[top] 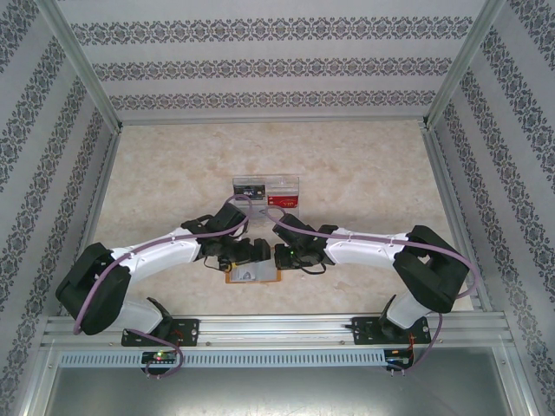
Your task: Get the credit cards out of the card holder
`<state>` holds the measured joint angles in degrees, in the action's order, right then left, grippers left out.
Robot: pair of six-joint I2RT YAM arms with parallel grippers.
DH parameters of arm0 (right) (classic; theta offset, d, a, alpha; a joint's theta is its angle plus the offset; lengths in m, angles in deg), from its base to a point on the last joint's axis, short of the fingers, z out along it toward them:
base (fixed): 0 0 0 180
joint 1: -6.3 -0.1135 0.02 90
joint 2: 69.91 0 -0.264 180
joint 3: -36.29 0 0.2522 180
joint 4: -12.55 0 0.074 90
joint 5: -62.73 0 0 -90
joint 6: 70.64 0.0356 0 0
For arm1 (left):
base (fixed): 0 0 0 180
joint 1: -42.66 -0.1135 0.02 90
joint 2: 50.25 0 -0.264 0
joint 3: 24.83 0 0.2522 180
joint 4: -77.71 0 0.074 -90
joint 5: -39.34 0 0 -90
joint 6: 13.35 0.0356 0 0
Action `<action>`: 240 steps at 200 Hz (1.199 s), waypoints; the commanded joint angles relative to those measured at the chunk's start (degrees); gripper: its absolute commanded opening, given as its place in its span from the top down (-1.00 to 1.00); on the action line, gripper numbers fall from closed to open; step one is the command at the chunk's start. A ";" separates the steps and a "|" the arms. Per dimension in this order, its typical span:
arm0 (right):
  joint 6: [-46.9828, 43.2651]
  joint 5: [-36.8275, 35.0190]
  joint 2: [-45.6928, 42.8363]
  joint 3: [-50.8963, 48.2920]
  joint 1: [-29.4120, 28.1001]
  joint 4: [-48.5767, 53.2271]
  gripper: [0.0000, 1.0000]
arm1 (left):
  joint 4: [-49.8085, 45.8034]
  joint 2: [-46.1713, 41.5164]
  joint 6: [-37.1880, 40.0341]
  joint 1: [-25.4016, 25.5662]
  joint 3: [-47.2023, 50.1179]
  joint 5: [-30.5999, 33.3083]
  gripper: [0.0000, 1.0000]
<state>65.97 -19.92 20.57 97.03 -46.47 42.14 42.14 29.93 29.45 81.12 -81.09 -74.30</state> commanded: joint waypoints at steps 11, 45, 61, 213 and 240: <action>0.47 -1.22 0.71 1.00 -0.58 0.66 0.73 | 1.80 0.36 1.71 1.22 -2.22 -2.72 -0.87; 0.42 -2.46 -0.10 0.90 -0.49 1.75 0.66 | 1.04 1.07 1.93 1.45 -2.90 -2.46 -0.84; 0.58 -4.42 -1.49 0.53 -0.28 2.83 0.60 | 0.27 0.42 1.84 1.45 -3.09 -1.23 -0.82; 3.23 11.54 4.09 5.69 -1.10 -8.89 0.56 | -4.84 -4.06 1.55 -4.29 5.51 5.80 0.54; 5.03 13.65 6.59 5.32 -1.10 -11.33 0.61 | -3.45 -3.91 0.98 -4.24 6.69 5.10 0.58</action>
<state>68.39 -9.97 25.18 101.75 -47.21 34.58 37.22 25.63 31.26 77.41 -75.49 -68.46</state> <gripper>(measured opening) 0.201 0.218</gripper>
